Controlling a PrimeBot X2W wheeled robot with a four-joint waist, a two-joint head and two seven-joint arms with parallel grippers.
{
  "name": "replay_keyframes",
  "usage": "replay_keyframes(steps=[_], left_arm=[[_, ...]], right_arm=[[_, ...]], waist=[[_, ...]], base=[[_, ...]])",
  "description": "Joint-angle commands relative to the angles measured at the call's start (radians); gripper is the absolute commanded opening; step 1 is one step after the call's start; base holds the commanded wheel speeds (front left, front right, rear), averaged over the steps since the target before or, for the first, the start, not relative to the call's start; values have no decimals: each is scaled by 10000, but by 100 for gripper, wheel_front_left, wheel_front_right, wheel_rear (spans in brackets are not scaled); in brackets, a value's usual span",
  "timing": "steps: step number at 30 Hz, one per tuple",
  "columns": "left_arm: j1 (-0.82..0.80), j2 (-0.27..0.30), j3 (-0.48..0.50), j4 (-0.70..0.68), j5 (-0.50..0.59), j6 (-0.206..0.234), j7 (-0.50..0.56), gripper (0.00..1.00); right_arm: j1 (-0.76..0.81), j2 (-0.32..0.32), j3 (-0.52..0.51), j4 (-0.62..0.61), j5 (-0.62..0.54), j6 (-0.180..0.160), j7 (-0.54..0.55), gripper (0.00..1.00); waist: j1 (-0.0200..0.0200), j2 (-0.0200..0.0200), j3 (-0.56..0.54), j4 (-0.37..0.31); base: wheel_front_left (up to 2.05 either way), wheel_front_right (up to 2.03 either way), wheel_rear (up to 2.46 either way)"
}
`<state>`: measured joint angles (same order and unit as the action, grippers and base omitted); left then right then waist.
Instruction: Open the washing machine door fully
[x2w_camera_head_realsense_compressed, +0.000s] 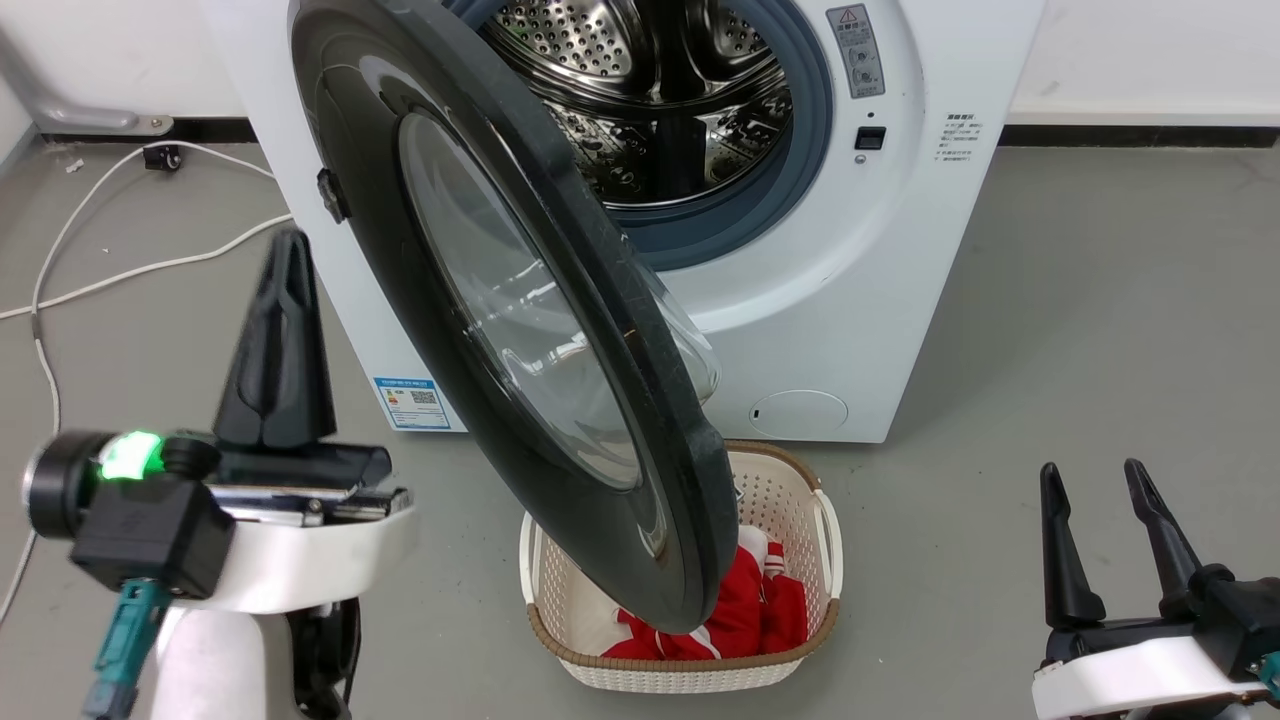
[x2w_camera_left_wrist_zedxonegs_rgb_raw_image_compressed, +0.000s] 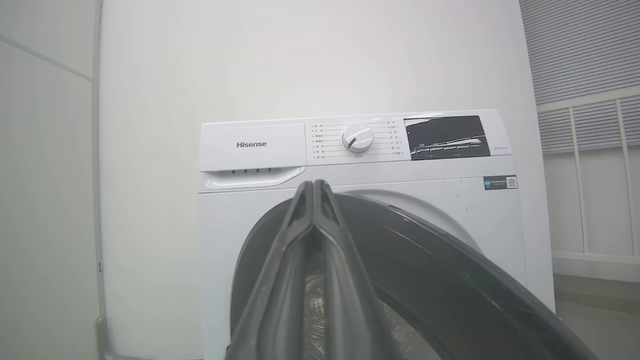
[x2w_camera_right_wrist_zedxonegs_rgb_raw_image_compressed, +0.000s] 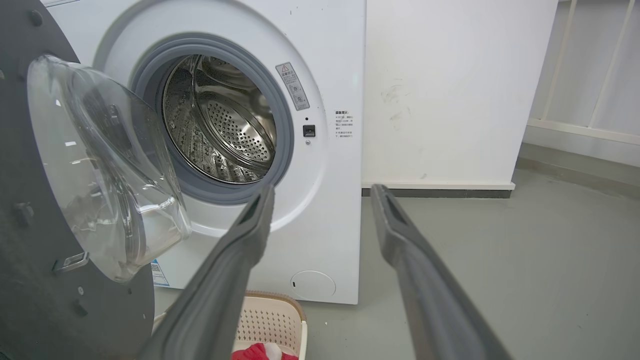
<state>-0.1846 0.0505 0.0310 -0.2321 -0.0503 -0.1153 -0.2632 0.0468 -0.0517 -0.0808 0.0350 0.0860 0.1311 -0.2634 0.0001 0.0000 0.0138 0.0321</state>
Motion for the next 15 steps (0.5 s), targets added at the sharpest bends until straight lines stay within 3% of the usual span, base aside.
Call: replay_keyframes(steps=[1, 8, 15], left_arm=[[-136, -3, -35, -142, 68, 0, -21, 0], [-1150, -6, -634, -1881, 42, 104, -21, 0], [-1645, -3, -2307, -2330, -195, -1, -19, 0]], right_arm=[[-92, 28, 0, 18, -20, -7, -15, 100], [-121, 28, -7, 59, 86, -7, -15, 100], [-161, 28, 74, 133, 154, -7, -15, 100]], waist=[[-1, 0, 6, 8], [-1, 0, 15, 19], [-1, 0, 3, -149]], base=[[0, 0, 0], [0, 0, 0], [0, 0, 0]])
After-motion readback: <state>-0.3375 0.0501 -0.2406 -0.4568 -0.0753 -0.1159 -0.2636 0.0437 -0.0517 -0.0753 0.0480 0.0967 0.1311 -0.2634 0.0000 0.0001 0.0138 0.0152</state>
